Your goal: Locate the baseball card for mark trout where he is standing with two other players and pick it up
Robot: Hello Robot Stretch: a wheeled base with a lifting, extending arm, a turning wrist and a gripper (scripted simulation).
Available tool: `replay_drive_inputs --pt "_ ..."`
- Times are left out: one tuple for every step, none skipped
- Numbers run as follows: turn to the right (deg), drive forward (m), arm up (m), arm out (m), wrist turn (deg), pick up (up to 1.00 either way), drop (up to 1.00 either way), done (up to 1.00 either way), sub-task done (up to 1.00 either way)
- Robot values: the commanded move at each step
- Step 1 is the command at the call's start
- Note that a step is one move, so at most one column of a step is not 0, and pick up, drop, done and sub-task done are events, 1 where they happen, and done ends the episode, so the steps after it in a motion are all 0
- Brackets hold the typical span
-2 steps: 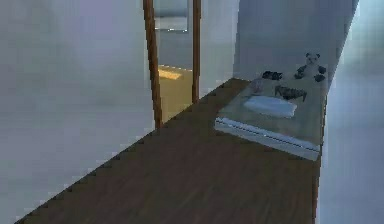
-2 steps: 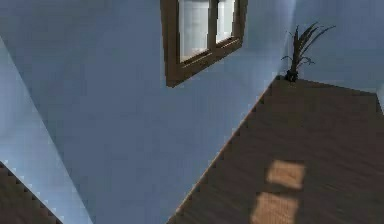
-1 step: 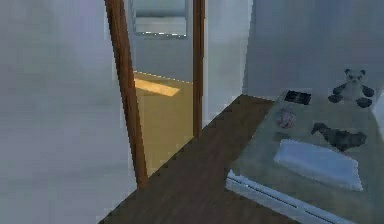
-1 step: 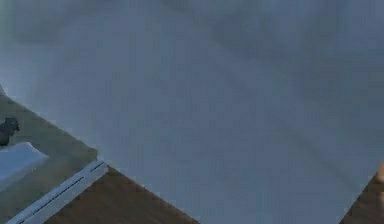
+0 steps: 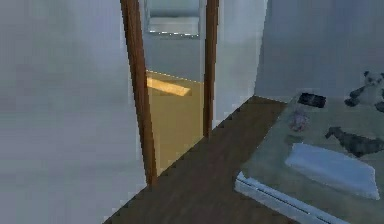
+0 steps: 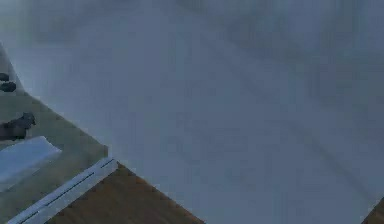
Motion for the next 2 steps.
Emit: replay_drive_inputs --pt "0.0 1.00 0.00 0.00 0.0 0.00 0.00 0.00 0.00" --pt "-3.0 0.00 0.00 0.00 0.0 0.00 0.00 0.00 0.00"
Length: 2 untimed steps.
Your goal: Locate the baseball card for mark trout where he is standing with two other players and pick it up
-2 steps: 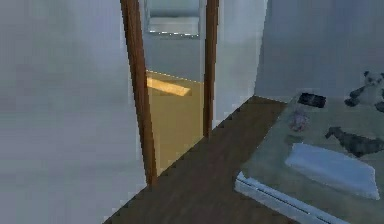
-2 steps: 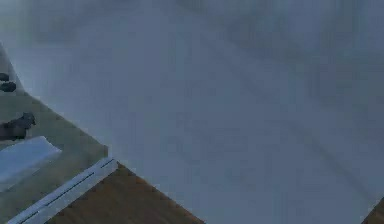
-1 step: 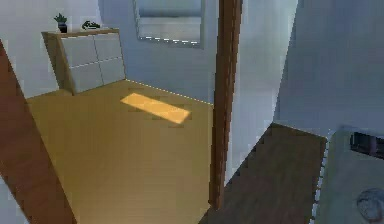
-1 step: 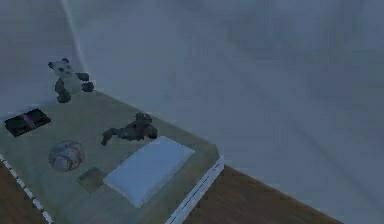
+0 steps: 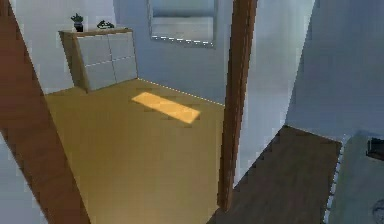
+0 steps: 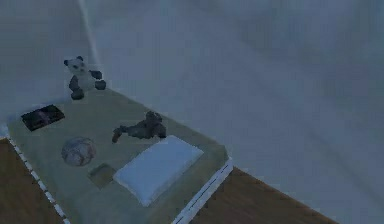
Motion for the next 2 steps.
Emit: replay_drive_inputs --pt "0.0 0.45 0.00 0.00 0.0 0.00 0.00 0.00 0.00" --pt "-18.0 0.00 0.00 0.00 0.0 0.00 0.00 0.00 0.00"
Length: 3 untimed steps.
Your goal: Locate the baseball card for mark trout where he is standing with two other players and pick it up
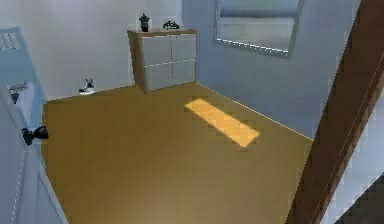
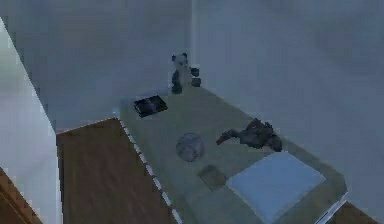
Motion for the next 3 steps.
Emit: replay_drive_inputs --pt "0.0 1.00 0.00 0.00 0.0 0.00 0.00 0.00 0.00" --pt "0.0 1.00 0.00 0.00 0.0 0.00 0.00 0.00 0.00" --pt "0.0 1.00 0.00 0.00 0.0 0.00 0.00 0.00 0.00"
